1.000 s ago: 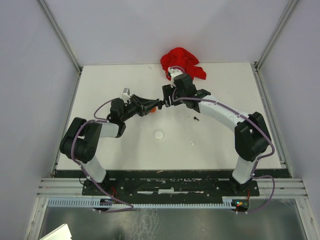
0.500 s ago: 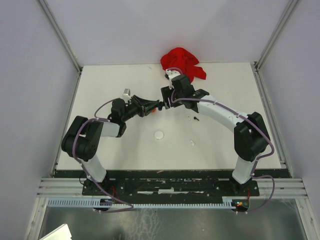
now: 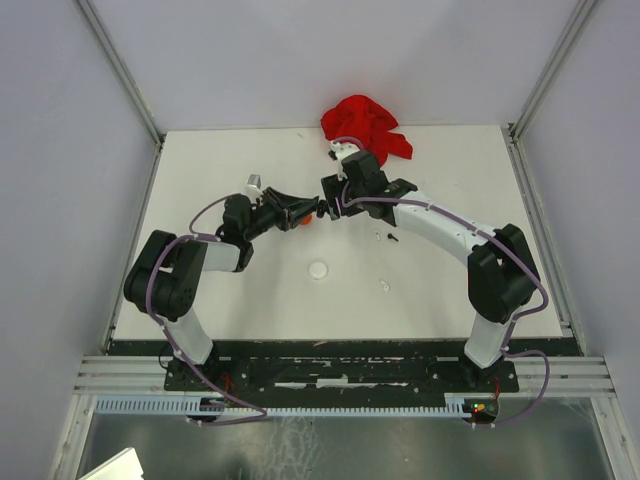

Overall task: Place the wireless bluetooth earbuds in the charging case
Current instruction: Place the earbud in the charging case, then pick up the earbud from the center of the board.

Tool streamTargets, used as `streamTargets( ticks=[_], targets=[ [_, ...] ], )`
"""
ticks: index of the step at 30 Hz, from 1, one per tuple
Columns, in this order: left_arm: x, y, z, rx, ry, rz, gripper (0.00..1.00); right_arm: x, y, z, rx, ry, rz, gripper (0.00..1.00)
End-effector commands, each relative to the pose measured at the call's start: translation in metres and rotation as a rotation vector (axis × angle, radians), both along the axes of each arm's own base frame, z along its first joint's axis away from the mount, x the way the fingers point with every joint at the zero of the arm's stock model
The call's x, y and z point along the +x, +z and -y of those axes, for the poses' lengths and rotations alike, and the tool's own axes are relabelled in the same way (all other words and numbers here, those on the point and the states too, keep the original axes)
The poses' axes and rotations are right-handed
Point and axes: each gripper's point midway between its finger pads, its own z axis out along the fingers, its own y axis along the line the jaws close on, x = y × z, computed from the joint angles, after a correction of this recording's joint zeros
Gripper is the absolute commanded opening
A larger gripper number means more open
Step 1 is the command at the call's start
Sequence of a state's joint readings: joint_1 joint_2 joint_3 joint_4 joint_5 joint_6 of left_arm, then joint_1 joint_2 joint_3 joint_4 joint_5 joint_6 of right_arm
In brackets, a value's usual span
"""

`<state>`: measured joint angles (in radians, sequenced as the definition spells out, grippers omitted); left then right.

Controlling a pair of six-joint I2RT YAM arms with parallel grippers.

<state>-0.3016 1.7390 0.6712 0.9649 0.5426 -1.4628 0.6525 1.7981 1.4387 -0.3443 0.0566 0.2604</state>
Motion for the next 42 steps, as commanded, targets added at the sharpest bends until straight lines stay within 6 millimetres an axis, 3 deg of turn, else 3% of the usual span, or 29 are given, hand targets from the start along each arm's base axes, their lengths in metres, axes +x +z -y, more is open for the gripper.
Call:
streamTargets(
  ticks=[1, 11, 16, 20, 30, 42],
  targets=[
    [0.006, 0.018, 0.004, 0.006, -0.003, 0.089, 0.03, 0.003, 0.022, -0.008, 0.024, 0.01, 0.048, 0.71],
    [0.006, 0.015, 0.004, 0.007, -0.006, 0.084, 0.03, 0.0, 0.023, -0.008, 0.008, 0.006, 0.051, 0.71],
    [0.006, 0.024, -0.003, -0.01, 0.0, 0.106, 0.03, 0.011, 0.016, 0.029, -0.074, -0.106, 0.048, 0.72],
    [0.004, 0.033, -0.012, -0.039, -0.007, 0.137, 0.03, 0.014, -0.006, 0.062, -0.172, -0.155, -0.023, 0.72],
    [-0.013, 0.039, -0.004, -0.041, -0.12, 0.189, 0.03, 0.006, -0.06, 0.124, -0.364, -0.139, -0.233, 0.66],
    [-0.014, 0.034, -0.003, -0.027, -0.129, 0.185, 0.03, 0.008, -0.085, 0.135, -0.417, -0.017, -0.351, 0.62]
  ],
)
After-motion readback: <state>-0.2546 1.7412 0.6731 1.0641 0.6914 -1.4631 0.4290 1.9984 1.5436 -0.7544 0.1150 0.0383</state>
